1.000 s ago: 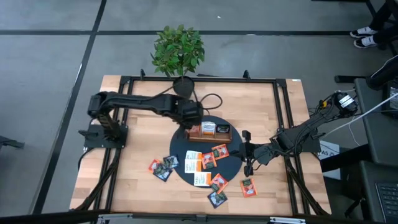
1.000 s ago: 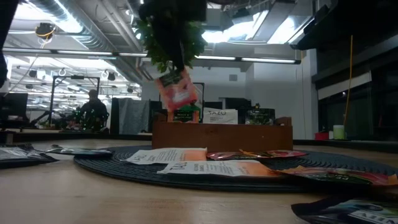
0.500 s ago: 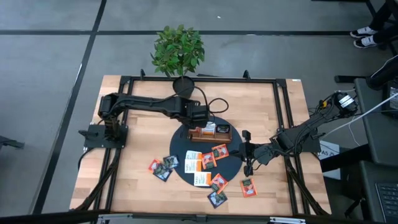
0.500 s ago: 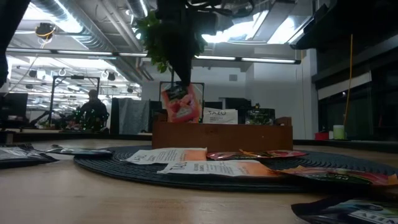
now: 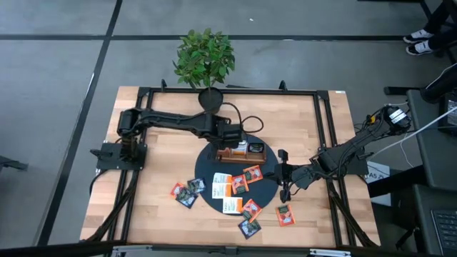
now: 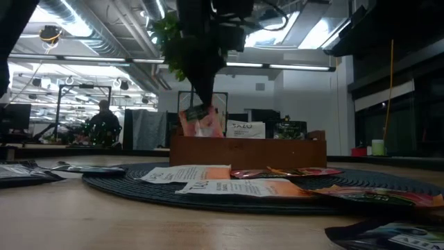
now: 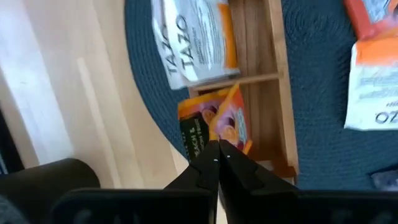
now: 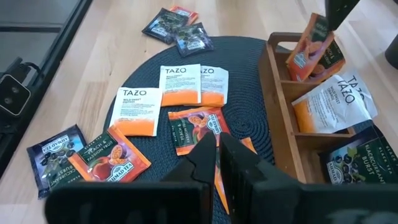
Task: Pick & Place Tea
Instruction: Put the orange tea bag into the left side of the wooden organizer, then put the violet tea bag into the right side of the wooden organizer
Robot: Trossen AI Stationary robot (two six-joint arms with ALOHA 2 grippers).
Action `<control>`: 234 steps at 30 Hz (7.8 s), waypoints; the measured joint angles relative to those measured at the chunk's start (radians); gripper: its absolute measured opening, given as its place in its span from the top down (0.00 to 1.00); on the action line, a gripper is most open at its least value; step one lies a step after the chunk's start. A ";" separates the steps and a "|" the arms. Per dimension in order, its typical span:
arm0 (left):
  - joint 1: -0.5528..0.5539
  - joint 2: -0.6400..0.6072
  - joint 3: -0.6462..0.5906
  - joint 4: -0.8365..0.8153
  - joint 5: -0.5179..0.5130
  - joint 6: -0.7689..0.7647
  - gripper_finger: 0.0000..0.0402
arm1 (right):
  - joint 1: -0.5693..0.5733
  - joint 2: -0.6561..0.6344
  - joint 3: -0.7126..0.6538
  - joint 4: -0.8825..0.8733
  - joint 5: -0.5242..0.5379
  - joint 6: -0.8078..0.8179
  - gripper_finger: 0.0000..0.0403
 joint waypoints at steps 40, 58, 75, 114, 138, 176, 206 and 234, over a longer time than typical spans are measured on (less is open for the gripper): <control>-0.018 0.030 0.098 -0.077 -0.019 0.109 0.99 | 0.000 0.000 0.000 -0.006 0.000 0.000 0.94; -0.011 0.091 0.097 -0.120 -0.076 0.117 0.99 | 0.000 0.000 0.000 -0.007 0.000 -0.001 0.94; -0.011 0.091 0.097 -0.108 -0.044 0.071 0.99 | 0.000 0.000 0.000 -0.007 0.000 0.000 0.94; -0.018 0.141 0.096 -0.116 -0.159 0.061 0.99 | 0.000 0.000 0.000 -0.014 -0.001 0.004 0.94; -0.026 0.139 0.097 -0.116 -0.179 0.064 0.92 | 0.000 0.000 0.000 -0.014 -0.001 0.003 0.94; -0.246 0.005 0.323 -0.322 -0.240 -0.299 0.99 | 0.005 0.000 0.000 -0.034 -0.002 0.001 0.94; -0.414 -0.338 -0.388 0.434 -0.071 -0.407 0.99 | 0.005 0.018 0.000 -0.026 -0.011 0.000 0.94; -0.445 -0.676 -1.076 1.202 -0.015 -0.422 0.99 | 0.009 0.018 0.000 0.008 -0.141 0.052 0.94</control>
